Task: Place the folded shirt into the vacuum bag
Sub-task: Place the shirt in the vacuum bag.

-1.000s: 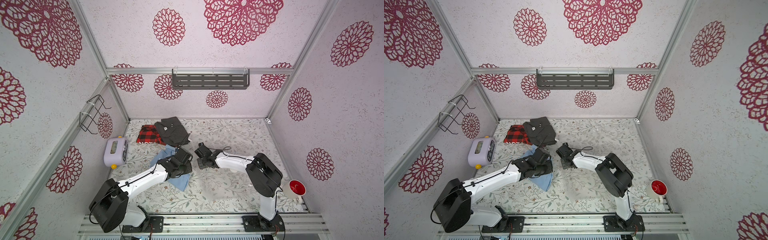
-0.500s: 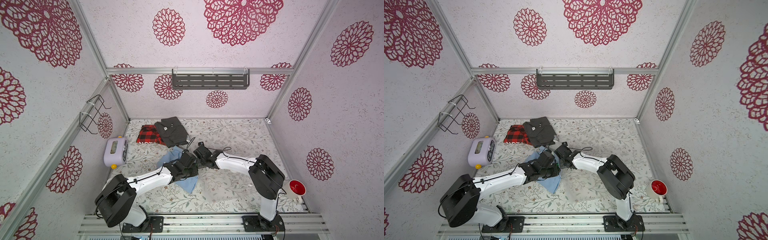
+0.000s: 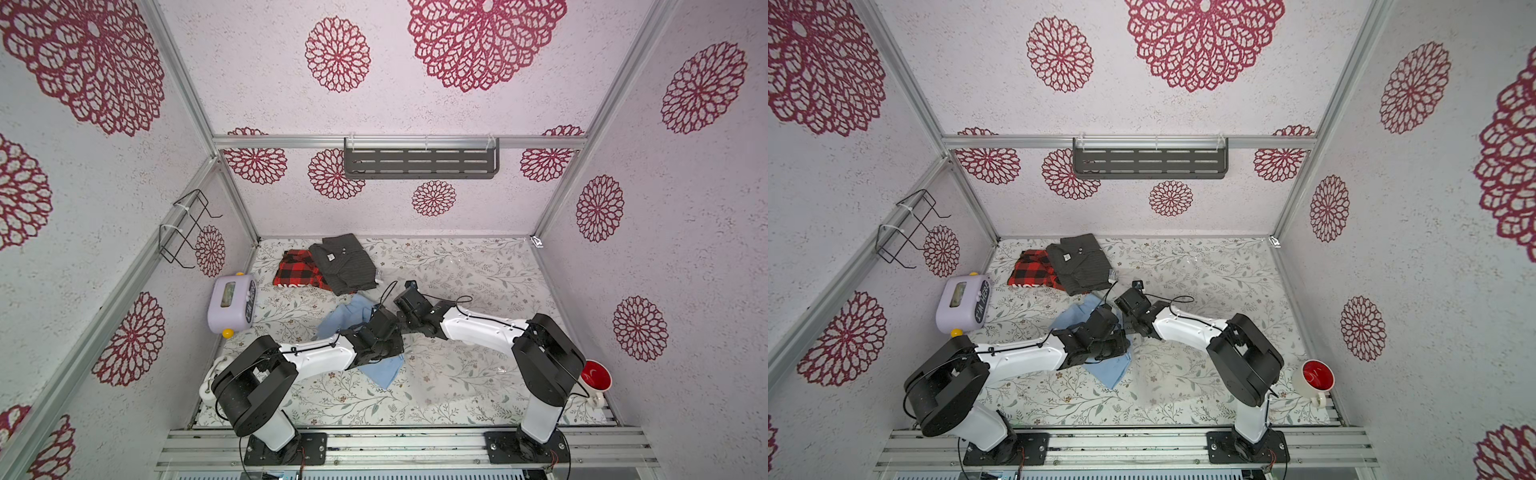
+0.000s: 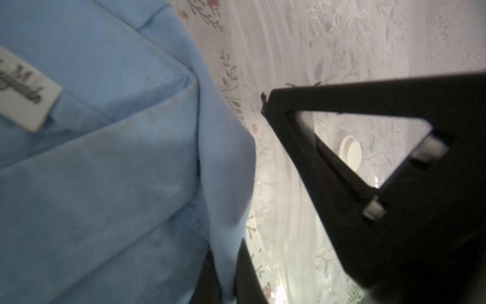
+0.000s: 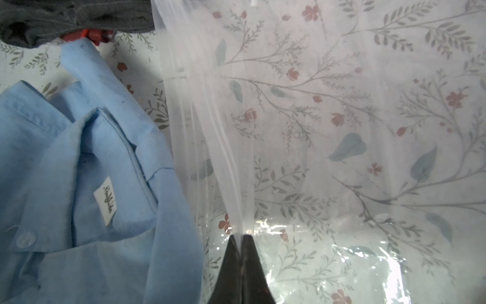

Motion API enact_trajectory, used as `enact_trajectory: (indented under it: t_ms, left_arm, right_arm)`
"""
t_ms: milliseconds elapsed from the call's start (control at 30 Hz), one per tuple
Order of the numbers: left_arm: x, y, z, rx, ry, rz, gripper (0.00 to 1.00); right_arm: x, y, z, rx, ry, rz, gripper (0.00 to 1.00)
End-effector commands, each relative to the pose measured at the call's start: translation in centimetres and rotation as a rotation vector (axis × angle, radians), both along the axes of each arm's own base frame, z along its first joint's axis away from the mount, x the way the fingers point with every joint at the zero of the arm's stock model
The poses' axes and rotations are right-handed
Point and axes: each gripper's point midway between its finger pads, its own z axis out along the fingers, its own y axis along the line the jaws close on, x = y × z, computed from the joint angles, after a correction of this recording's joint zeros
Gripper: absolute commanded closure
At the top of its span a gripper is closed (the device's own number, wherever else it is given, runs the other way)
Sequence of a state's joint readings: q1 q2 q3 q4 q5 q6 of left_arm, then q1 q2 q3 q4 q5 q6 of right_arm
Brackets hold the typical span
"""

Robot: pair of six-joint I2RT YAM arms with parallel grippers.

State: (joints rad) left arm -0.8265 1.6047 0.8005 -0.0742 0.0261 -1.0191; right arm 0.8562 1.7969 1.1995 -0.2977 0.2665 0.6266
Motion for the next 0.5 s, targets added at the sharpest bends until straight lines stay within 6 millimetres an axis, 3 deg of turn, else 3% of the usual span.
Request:
enact_trajectory:
  t_ms: [0, 133, 467]
  left_arm:
    - [-0.4, 0.6, -1.6, 0.066, 0.019, 0.015, 1.0]
    - [-0.4, 0.9, -2.5, 0.063, 0.02, 0.032, 1.0]
    - [-0.6, 0.8, -2.6, 0.029, 0.012, 0.032, 1.0]
  right_arm:
    - [0.3, 0.6, 2.5, 0.074, -0.035, -0.039, 1.0]
    - [0.0, -0.3, 3.7, 0.111, -0.062, -0.08, 1.0]
    - [-1.1, -0.2, 5.0, 0.278, -0.083, -0.079, 1.0]
